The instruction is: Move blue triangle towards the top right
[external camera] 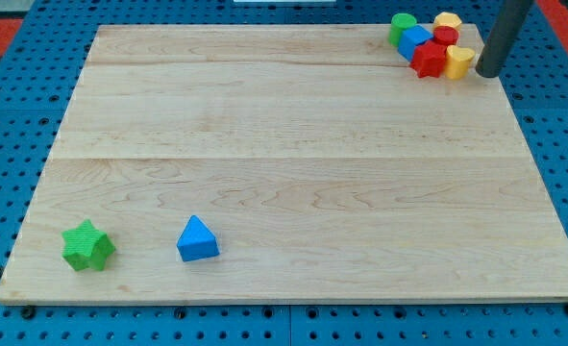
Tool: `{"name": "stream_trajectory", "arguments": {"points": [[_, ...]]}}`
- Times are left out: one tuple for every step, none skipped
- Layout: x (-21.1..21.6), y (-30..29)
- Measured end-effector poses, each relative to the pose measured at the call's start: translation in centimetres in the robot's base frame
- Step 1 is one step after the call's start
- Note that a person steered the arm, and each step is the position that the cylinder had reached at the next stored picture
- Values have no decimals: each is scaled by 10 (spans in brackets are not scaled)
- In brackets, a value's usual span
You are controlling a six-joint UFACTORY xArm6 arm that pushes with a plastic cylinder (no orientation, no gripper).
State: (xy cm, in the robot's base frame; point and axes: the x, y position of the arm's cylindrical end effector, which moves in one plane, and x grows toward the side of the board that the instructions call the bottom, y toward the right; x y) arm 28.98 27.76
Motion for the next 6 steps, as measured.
{"name": "stream_trajectory", "arguments": {"points": [[-6,0],[29,-2],[33,-27],[21,-37],[6,-37],[8,-37]]}}
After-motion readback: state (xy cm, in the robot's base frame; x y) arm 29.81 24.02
